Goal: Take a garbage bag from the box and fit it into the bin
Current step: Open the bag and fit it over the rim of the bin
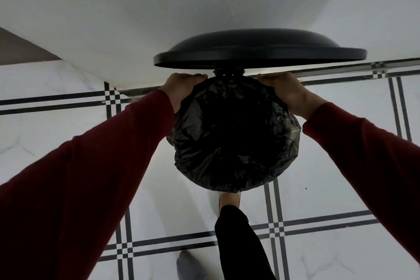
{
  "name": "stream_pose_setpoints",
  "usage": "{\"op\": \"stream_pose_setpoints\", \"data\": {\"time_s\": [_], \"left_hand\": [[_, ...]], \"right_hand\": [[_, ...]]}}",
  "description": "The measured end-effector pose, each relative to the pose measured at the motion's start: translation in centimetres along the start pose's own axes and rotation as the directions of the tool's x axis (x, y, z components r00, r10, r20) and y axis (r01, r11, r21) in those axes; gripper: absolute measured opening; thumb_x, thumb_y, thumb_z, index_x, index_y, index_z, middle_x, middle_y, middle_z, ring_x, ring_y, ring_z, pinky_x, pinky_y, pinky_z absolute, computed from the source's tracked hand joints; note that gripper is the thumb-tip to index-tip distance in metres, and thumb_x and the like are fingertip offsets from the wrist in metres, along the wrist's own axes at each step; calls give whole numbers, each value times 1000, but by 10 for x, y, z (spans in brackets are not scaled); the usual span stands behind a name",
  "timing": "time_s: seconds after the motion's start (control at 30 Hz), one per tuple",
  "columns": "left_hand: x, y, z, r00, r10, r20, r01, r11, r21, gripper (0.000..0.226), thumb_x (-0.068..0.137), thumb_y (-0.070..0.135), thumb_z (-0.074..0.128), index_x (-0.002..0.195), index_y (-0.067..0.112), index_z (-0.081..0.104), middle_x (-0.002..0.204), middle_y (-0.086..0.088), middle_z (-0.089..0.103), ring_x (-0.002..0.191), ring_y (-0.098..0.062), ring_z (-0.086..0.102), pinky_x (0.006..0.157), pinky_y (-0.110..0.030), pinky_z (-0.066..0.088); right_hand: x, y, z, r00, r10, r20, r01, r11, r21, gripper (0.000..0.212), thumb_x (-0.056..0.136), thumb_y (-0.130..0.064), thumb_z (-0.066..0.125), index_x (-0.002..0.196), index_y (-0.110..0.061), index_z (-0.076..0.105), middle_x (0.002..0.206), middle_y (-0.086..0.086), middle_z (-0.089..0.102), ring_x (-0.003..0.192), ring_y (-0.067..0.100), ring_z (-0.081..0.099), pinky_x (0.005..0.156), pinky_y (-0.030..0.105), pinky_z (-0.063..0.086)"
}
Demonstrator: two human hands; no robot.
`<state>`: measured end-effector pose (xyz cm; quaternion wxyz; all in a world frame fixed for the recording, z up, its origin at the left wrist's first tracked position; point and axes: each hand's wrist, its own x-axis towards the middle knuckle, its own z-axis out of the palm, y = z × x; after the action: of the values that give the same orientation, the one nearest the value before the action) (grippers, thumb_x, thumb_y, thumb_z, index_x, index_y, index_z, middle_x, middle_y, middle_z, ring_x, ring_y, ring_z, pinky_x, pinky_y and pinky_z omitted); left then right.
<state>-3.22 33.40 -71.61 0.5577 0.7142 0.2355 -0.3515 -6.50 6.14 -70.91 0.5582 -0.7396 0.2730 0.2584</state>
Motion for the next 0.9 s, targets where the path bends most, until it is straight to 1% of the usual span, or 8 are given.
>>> {"op": "stream_pose_setpoints", "data": {"time_s": [0.07, 0.2, 0.4, 0.53, 0.67, 0.77, 0.83, 0.9], "left_hand": [[0, -1, -2, 999, -4, -33, 4, 1000, 15, 49, 77, 51, 84, 109, 14, 79, 106, -7, 79, 95, -22, 76, 93, -36, 60], [-10, -10, -6, 969, 216, -121, -197, 969, 152, 32, 91, 42, 77, 95, 11, 73, 82, 6, 68, 65, 4, 64, 71, -15, 53], [-25, -29, -22, 967, 219, -128, -192, 962, 194, 43, 100, 48, 63, 96, 6, 75, 82, 1, 70, 64, -1, 61, 58, -10, 47], [-39, -43, -29, 997, 77, -13, -77, 997, -2, 48, 95, 59, 64, 109, 16, 78, 104, -4, 80, 91, -9, 75, 80, -31, 59], [-46, -53, -32, 989, 150, 15, -149, 988, -32, 74, 75, 65, 78, 108, -1, 72, 112, -21, 76, 101, -31, 74, 102, -57, 55], [-44, -55, -30, 991, 133, -26, -135, 988, -72, 77, 70, 70, 78, 104, 1, 72, 112, -19, 77, 97, -26, 73, 103, -56, 55], [-44, -56, -28, 994, 101, -45, -106, 988, -112, 71, 73, 68, 77, 103, 4, 72, 112, -15, 78, 99, -22, 74, 104, -51, 55], [-45, -57, -26, 999, 44, -24, -47, 989, -141, 58, 86, 63, 72, 109, 10, 76, 111, -9, 79, 105, -19, 75, 104, -44, 56]], "right_hand": [[1, 0, -1, 998, 55, 22, -56, 997, 59, 50, 73, -42, 78, 111, -10, 78, 109, 13, 77, 104, 31, 73, 105, 48, 52], [-5, 1, 4, 999, -17, -46, 20, 998, 66, 30, 87, -37, 75, 96, -8, 74, 91, 6, 73, 83, 21, 70, 85, 33, 56], [-18, 14, 3, 993, -33, -111, 44, 994, 98, 39, 94, -49, 67, 91, -12, 77, 85, 5, 77, 76, 17, 74, 75, 31, 59], [-21, 13, 3, 993, 6, -117, 1, 998, 62, 53, 93, -60, 62, 103, -10, 77, 95, 7, 80, 87, 19, 78, 81, 29, 61], [-25, 7, 8, 989, 0, -145, -5, 1000, -30, 70, 92, -64, 58, 104, 2, 73, 97, 15, 78, 88, 25, 76, 82, 33, 61], [-27, 2, 9, 987, 7, -162, -17, 998, -57, 55, 96, -62, 53, 85, -11, 70, 77, 0, 68, 66, 8, 64, 64, 17, 50], [-30, 4, 8, 987, 32, -154, -34, 999, -9, 54, 97, -62, 52, 77, -14, 65, 71, -1, 65, 61, 9, 62, 68, 22, 49], [-35, 7, 7, 988, 91, -123, -62, 973, 221, 48, 100, -50, 52, 73, -12, 65, 63, -1, 66, 58, 14, 62, 65, 23, 51]]}}
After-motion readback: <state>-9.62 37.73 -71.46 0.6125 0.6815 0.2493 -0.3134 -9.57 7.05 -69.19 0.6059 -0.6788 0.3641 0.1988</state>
